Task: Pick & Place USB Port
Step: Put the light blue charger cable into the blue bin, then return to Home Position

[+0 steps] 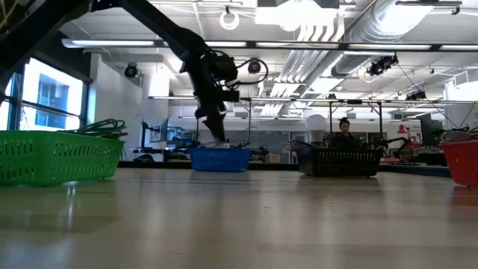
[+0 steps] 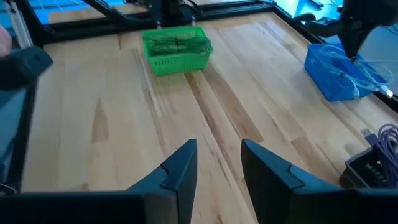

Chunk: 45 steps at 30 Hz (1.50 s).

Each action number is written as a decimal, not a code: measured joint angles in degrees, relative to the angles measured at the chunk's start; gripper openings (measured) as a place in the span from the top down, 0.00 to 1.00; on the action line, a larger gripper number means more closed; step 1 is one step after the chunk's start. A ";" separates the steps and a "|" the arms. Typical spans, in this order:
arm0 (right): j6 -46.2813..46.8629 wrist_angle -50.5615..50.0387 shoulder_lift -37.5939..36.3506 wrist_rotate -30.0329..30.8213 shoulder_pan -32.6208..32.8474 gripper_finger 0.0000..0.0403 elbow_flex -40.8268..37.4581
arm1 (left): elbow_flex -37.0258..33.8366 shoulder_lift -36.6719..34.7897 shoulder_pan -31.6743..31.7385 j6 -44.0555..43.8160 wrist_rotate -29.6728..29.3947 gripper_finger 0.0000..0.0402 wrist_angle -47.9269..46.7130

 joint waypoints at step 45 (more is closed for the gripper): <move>-2.43 7.34 0.00 -5.43 -2.73 0.71 -6.14 | 0.00 0.10 -3.20 -15.71 -13.57 0.54 -7.29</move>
